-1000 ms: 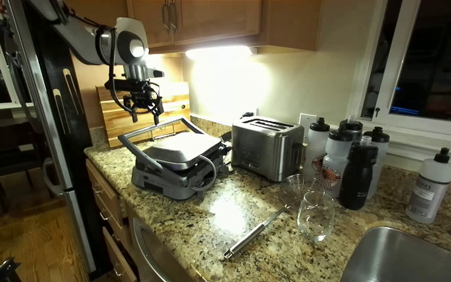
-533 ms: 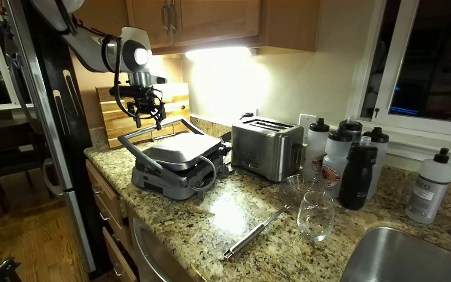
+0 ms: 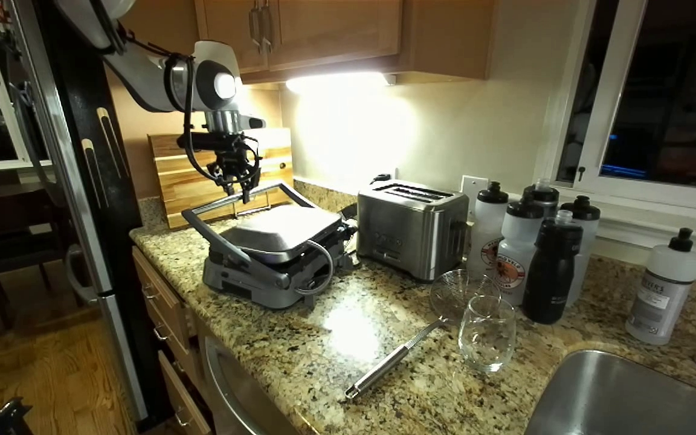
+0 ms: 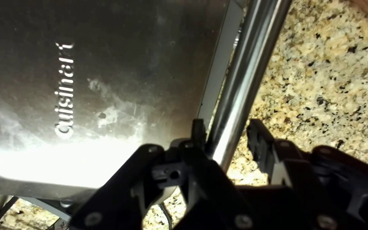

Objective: Open the sandwich maker

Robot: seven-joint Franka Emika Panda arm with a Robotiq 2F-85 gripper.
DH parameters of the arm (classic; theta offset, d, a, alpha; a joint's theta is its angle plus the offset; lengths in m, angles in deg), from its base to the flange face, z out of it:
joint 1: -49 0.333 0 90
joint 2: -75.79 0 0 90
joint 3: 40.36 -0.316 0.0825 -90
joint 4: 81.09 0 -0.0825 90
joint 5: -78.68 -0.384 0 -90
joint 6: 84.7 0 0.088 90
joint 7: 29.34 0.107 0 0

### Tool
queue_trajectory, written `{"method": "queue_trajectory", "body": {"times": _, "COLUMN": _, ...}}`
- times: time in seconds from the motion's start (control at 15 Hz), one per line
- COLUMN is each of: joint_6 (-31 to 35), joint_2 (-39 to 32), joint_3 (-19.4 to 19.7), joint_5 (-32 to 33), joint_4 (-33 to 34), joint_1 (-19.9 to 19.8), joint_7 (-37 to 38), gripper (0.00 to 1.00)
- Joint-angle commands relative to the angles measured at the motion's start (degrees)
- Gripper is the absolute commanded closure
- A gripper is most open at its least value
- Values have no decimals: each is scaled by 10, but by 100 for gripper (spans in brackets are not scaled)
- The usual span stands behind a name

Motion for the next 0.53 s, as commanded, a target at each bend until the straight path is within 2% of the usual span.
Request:
{"method": "queue_trajectory", "body": {"times": 0.0, "joint_6": -8, "joint_2": 4, "joint_3": 5, "joint_5": 1, "joint_4": 1, "joint_1": 7, "joint_7": 14, "gripper": 91}}
{"method": "queue_trajectory", "body": {"times": 0.07, "joint_6": -9, "joint_2": 7, "joint_3": 5, "joint_5": -2, "joint_4": 1, "joint_1": 6, "joint_7": 13, "gripper": 92}}
{"method": "queue_trajectory", "body": {"times": 0.2, "joint_6": -11, "joint_2": 14, "joint_3": 4, "joint_5": -7, "joint_4": 1, "joint_1": 3, "joint_7": 14, "gripper": 87}}
{"method": "queue_trajectory", "body": {"times": 0.47, "joint_6": -22, "joint_2": 36, "joint_3": 7, "joint_5": -12, "joint_4": -6, "joint_1": -6, "joint_7": 4, "gripper": 87}}
